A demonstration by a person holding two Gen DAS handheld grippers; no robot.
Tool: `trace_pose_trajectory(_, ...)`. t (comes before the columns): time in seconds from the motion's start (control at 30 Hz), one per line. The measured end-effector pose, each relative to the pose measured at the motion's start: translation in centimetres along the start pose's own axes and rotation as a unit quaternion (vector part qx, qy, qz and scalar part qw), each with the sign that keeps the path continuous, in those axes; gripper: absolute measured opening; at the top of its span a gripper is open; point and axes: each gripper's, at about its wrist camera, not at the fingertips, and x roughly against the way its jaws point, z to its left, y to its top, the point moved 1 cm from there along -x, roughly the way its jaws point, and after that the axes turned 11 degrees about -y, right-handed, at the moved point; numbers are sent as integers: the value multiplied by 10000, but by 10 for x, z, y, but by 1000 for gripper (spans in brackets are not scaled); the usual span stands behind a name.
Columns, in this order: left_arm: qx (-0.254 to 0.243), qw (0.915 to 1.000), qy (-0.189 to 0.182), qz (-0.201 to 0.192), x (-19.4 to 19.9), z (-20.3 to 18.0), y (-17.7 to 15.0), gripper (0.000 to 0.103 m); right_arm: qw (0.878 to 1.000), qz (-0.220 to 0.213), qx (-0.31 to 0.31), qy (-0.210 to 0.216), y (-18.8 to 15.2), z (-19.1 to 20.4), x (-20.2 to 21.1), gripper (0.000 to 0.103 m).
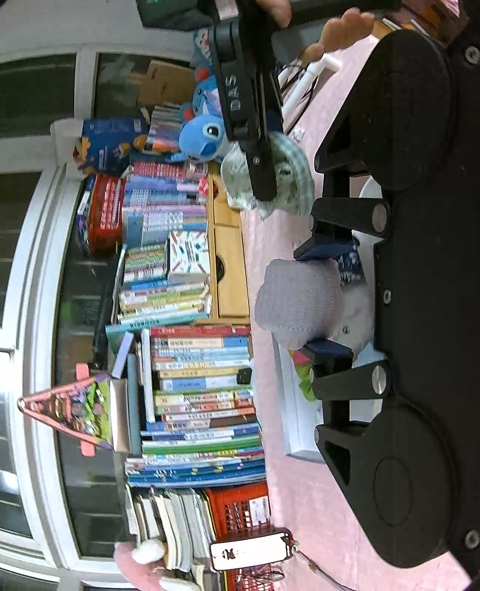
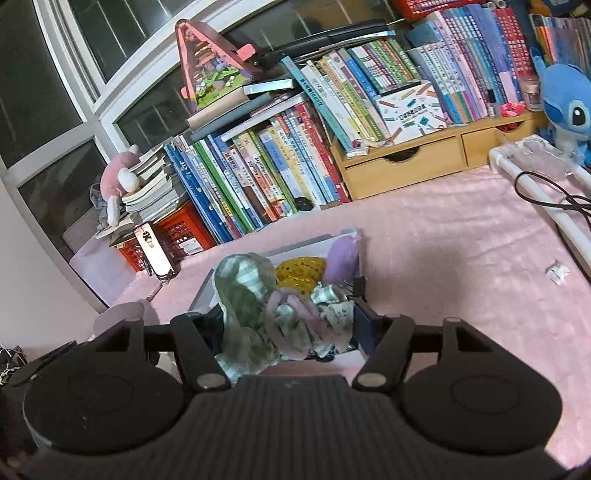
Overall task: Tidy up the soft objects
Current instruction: 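Carry the knit cap with the left tool while the right tool carries the checked cloth over the tray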
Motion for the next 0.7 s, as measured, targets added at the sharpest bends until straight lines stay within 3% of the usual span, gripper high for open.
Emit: trace_pose_trajectory(0.7, 631, 9962, 197, 559, -40, 65, 11, 42, 9995, 136, 275, -121, 15, 36, -39, 68)
